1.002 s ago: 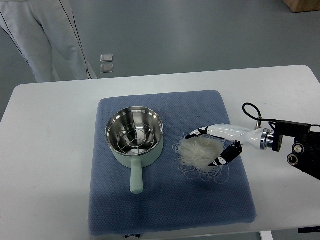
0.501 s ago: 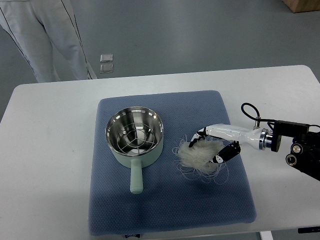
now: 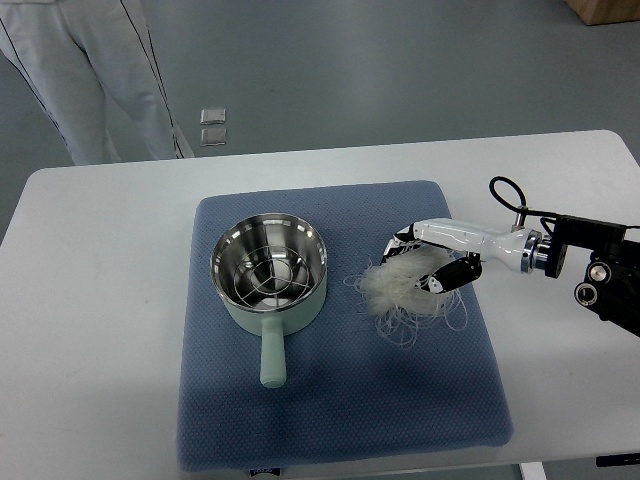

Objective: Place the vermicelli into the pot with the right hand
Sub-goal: 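Lift the vermicelli with the right hand and carry it over the pot, then open the right hand to drop the vermicelli into the steel pot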

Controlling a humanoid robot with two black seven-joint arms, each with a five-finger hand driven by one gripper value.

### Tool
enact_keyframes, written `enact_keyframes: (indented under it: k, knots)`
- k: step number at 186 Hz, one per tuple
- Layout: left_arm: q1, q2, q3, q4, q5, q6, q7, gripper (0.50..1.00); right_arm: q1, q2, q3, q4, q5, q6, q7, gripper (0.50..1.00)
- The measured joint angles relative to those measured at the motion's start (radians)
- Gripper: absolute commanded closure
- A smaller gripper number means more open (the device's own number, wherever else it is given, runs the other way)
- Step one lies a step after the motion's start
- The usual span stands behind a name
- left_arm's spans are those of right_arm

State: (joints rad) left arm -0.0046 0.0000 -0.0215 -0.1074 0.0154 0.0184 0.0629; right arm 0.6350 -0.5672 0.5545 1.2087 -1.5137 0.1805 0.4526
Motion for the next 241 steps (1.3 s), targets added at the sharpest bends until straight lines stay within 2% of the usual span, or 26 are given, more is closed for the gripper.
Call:
enact_keyframes:
  k: [63, 131, 191, 241]
  knots:
    - [0.000, 0.000, 0.000, 0.000, 0.000, 0.000, 0.000, 0.500, 0.045, 0.001, 0.020, 0.000, 0.040, -0.002, 0.000, 0.985]
    - [0.000, 0.000, 0.001, 0.000, 0.000, 0.000, 0.000, 0.500, 0.221, 0.015, 0.032, -0.001, 0.077, 0.029, -0.018, 0.975]
    - [0.000, 0.000, 0.003, 0.000, 0.000, 0.000, 0.000, 0.500, 0.303, 0.173, 0.023, -0.017, 0.074, 0.032, -0.036, 0.965]
    - [0.000, 0.000, 0.003, 0.000, 0.000, 0.000, 0.000, 0.500, 0.293, 0.335, 0.012, -0.170, 0.059, 0.027, -0.061, 0.955]
